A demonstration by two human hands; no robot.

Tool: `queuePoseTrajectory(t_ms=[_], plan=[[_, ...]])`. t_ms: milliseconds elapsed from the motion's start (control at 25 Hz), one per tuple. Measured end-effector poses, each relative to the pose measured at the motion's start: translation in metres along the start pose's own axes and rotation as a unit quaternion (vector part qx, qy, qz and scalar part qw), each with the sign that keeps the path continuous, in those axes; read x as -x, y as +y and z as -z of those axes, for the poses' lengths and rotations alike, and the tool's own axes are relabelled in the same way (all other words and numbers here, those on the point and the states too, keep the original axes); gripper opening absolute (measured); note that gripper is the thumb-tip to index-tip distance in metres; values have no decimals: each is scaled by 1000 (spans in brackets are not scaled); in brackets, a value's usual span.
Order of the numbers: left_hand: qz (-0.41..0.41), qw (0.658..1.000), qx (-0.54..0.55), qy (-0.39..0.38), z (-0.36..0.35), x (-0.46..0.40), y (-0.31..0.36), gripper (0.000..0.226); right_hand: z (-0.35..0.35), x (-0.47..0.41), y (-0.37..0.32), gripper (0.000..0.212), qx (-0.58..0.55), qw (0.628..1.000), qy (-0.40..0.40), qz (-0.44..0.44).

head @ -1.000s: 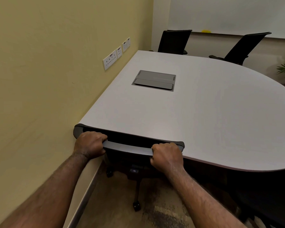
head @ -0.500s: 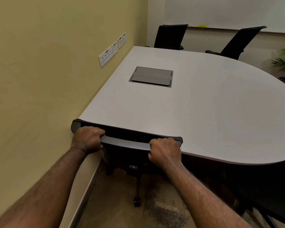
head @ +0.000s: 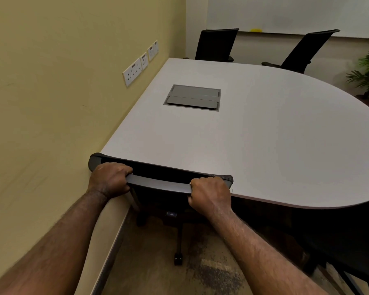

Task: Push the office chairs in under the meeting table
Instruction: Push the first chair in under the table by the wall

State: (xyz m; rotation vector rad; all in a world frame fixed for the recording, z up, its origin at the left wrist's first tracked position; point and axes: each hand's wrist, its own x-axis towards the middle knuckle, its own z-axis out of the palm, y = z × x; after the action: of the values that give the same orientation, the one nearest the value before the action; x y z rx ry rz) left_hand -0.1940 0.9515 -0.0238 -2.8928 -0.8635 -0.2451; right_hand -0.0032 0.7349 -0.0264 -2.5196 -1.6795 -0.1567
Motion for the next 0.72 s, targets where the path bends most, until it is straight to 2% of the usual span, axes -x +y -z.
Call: queuePoseTrajectory(t_ms=[120, 200, 280, 440, 560, 720], plan=[[9, 1000, -1, -26, 2, 1, 2, 19, 3, 3, -1, 17, -22, 1000, -3, -3], [6, 999, 19, -25, 5, 4, 2, 19, 4, 9, -1, 22, -42, 999, 25, 6], [-16, 998, 58, -3, 10, 11, 5, 29, 5, 18, 1, 31, -52, 996, 69, 23], [-78, 988, 126, 46, 24, 21, 21, 57, 13, 35, 9, 64, -43, 990, 127, 38], [-99, 981, 143, 85, 38, 13, 42, 62, 26, 48, 20, 79, -44, 991, 128, 23], [-126, 974, 145, 122, 57, -3, 77, 63, 45, 66, 42, 88, -43, 990, 133, -12]])
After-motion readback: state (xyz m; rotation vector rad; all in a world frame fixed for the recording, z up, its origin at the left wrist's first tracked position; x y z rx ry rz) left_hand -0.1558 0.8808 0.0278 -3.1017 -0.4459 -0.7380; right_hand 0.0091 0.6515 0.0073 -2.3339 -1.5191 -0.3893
